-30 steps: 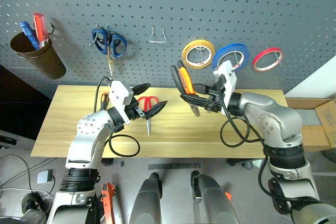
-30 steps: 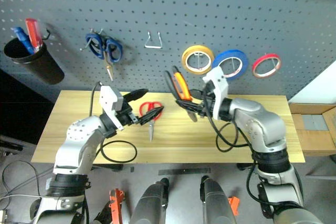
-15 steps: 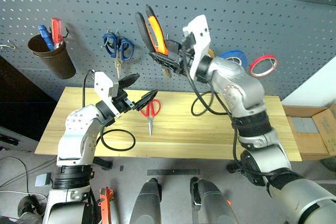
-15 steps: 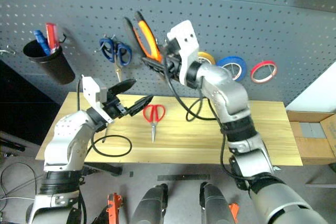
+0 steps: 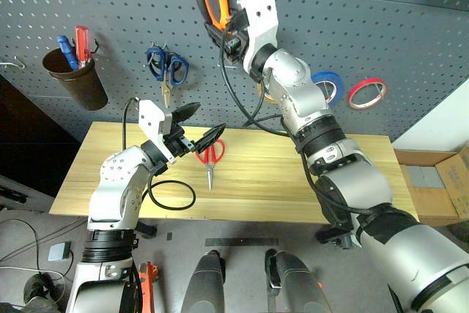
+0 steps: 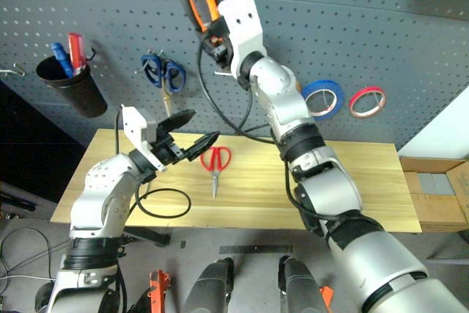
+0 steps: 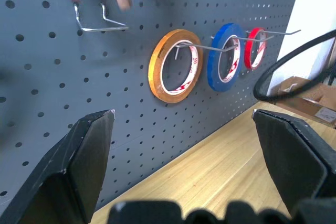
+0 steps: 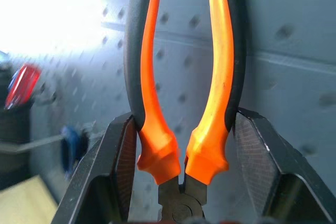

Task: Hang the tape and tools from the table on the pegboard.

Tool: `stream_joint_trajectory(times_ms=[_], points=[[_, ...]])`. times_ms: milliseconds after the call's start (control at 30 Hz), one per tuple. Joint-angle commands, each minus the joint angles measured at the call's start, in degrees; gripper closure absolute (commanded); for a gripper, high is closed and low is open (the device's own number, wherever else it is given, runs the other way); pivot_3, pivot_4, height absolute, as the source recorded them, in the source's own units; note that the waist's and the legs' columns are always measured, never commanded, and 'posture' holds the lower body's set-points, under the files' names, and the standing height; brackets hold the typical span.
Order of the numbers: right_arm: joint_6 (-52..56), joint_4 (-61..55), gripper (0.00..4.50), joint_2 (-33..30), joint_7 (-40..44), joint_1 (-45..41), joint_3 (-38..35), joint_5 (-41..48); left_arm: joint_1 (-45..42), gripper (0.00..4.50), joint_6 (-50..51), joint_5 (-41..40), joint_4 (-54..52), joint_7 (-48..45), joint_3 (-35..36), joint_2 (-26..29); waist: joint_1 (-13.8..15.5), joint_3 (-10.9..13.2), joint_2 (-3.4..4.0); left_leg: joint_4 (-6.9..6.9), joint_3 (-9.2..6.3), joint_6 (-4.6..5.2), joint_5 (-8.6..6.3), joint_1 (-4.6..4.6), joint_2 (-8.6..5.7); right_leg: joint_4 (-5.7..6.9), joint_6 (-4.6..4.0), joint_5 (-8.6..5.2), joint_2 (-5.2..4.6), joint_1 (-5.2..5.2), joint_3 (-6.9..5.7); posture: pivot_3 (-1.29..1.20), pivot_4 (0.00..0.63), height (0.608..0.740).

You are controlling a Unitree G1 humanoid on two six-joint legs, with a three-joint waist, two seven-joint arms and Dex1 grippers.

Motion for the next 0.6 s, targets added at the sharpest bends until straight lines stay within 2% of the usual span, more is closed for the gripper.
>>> stream_joint_trajectory(times_ms=[33, 300, 600], points=[[-6.17, 1.92, 2.28, 0.99, -2.61, -3.88, -2.05, -0.54, -0.15, 0.00, -0.50, -0.58, -1.98, 0.17, 0.14, -0.01, 0.00, 0.00, 0.00, 0.01, 0.00, -0.01, 0.01, 0.01, 0.00, 0.02, 0.00, 0.00, 0.00, 0.00, 0.01, 0.21, 0.137, 0.740], [-14.84, 10.83, 2.28, 5.40, -9.52, -3.59, -1.65, -4.27, 0.68, 0.00, 0.12, -0.72, -3.44, 0.88, -0.22, -0.33, 0.10, -0.03, 0.01, 0.00, 0.00, -0.02, 0.09, 0.07, 0.01, 0.13, -0.04, 0.02, 0.01, 0.00, 0.02, 0.22, 0.149, 0.740], [-14.49, 17.98, 2.28, 5.35, -16.81, -5.49, -3.41, -6.73, 2.08, 0.00, 1.32, -0.96, -5.48, 1.72, -0.36, 0.03, 0.84, -0.03, 0.01, 0.03, -0.04, 0.03, 0.18, 0.15, 0.00, 0.18, -0.12, 0.08, 0.01, 0.05, 0.00, 0.24, 0.164, 0.740]])
